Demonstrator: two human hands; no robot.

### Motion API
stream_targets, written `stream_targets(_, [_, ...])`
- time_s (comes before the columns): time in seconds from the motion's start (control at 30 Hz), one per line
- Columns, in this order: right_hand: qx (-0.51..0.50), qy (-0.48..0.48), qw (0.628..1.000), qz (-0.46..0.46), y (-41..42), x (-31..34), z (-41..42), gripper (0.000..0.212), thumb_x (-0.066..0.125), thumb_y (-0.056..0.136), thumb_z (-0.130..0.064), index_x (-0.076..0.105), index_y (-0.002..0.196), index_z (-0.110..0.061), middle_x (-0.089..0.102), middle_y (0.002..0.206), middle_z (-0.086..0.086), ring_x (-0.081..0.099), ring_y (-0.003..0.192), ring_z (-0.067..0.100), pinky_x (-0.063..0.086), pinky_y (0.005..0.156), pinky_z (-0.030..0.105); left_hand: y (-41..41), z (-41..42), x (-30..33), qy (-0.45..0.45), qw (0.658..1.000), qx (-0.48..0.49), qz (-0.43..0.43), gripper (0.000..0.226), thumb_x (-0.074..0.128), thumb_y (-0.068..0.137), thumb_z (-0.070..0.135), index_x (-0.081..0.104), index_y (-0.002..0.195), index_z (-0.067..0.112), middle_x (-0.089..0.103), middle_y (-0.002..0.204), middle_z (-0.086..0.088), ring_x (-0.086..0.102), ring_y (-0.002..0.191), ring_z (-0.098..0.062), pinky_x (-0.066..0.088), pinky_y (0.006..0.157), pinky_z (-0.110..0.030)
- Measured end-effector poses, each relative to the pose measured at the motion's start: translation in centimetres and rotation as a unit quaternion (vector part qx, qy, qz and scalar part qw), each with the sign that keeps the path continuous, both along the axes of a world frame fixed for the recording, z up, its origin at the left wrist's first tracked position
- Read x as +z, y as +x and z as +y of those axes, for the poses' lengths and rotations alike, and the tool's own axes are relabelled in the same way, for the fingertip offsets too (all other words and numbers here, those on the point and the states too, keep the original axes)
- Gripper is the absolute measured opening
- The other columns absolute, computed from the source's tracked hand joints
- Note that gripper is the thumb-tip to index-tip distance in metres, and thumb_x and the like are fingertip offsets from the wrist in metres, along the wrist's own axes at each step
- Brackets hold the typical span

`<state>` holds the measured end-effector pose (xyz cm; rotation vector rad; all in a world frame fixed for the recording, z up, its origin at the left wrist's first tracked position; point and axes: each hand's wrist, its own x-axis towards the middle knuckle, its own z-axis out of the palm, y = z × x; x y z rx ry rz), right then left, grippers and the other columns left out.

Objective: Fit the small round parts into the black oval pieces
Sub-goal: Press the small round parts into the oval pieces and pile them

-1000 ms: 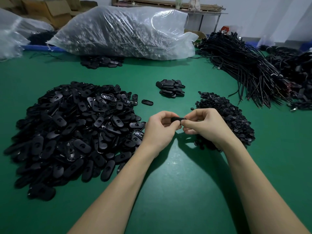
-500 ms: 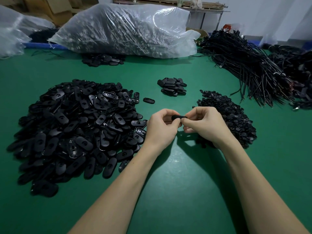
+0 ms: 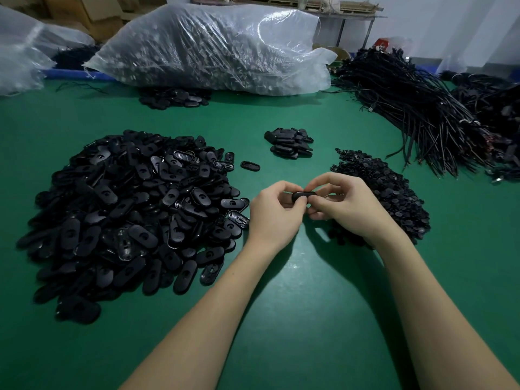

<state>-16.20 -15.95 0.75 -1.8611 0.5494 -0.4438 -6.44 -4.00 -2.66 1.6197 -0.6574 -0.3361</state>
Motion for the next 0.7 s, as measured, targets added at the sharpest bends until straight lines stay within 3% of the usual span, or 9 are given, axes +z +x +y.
stream_targets(0.17, [-0.014, 0.015, 1.0, -0.012, -0.21, 0.1, -0.19, 0.013, 0.071, 0.093, 0.001, 0.076, 0.101, -0.008, 0.078, 0.09, 0.013, 0.077, 0.078, 0.023, 0.062, 0.069, 0.025, 0.48, -0.05, -0.29, -0.039, 0.997, -0.035, 0.063, 0.012, 0.064, 0.095, 0.009, 0.074, 0.098, 0.015, 0.078, 0.086, -0.001, 0.076, 0.08, -0.015, 0.061, 0.085, -0.035])
stream_targets(0.33, [-0.016, 0.041, 0.999, -0.025, -0.41, 0.22, -0.32, 0.014, 0.073, 0.093, -0.002, 0.078, 0.103, -0.01, 0.079, 0.087, 0.01, 0.075, 0.076, 0.017, 0.06, 0.069, 0.022, 0.81, 0.0, -0.25, -0.06, 0.99, -0.062, 0.11, 0.018, 0.059, 0.098, 0.007, 0.074, 0.1, 0.018, 0.079, 0.091, -0.001, 0.076, 0.086, -0.017, 0.06, 0.085, -0.029])
stream_targets(0.57, [-0.019, 0.055, 0.998, -0.03, -0.48, 0.15, -0.42, 0.016, 0.073, 0.092, -0.001, 0.079, 0.102, -0.012, 0.079, 0.082, 0.006, 0.075, 0.072, 0.013, 0.059, 0.068, 0.019, 0.77, 0.07, -0.21, -0.071, 0.99, -0.055, 0.112, 0.018, 0.062, 0.097, 0.006, 0.075, 0.095, 0.018, 0.079, 0.087, -0.003, 0.077, 0.083, -0.018, 0.06, 0.083, -0.029])
stream_targets(0.7, [-0.022, 0.066, 0.997, -0.029, -0.27, -0.08, -0.49, 0.014, 0.073, 0.092, -0.001, 0.078, 0.098, -0.013, 0.079, 0.081, 0.007, 0.073, 0.069, 0.012, 0.06, 0.068, 0.022, 0.61, 0.02, -0.39, -0.06, 0.993, -0.05, 0.088, 0.016, 0.063, 0.096, 0.006, 0.074, 0.105, 0.012, 0.079, 0.089, -0.004, 0.077, 0.083, -0.017, 0.06, 0.086, -0.032])
